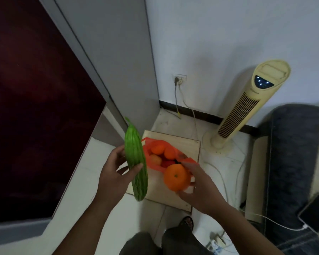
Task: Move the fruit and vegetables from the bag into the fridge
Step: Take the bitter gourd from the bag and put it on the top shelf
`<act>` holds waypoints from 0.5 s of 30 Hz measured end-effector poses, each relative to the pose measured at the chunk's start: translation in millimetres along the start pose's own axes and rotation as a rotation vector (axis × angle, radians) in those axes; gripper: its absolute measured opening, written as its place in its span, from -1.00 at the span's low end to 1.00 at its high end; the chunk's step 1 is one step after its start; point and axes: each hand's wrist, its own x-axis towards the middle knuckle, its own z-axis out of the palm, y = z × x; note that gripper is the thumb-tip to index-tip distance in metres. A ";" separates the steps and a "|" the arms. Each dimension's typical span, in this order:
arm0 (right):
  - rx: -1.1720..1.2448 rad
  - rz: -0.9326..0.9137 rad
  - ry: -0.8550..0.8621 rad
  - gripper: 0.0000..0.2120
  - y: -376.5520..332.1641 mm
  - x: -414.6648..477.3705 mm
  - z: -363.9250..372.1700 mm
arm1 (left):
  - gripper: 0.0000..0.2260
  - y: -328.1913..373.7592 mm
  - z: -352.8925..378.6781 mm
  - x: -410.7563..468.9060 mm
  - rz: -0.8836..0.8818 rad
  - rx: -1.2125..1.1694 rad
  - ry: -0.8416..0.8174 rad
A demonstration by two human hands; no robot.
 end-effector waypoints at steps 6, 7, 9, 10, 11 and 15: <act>-0.016 -0.047 -0.034 -0.47 -31.3 -13.3 21.1 | -0.56 -16.0 -25.7 -40.4 -0.033 -0.039 0.039; -0.022 -0.068 -0.038 -0.48 -36.8 -16.5 25.3 | -0.56 -20.0 -31.9 -48.1 -0.032 -0.044 0.042; -0.024 -0.108 -0.047 -0.48 -47.1 -23.0 35.1 | -0.56 -28.5 -45.7 -64.7 -0.027 -0.057 0.048; -0.020 -0.126 -0.049 -0.47 -51.6 -27.0 41.4 | -0.56 -33.4 -53.7 -74.0 -0.028 -0.066 0.052; -0.016 -0.141 -0.047 -0.46 -56.6 -31.8 48.6 | -0.55 -38.2 -62.2 -84.4 -0.031 -0.076 0.051; -0.036 -0.149 -0.080 -0.35 -82.7 -62.9 87.3 | -0.54 -59.4 -101.8 -139.0 -0.050 -0.088 0.062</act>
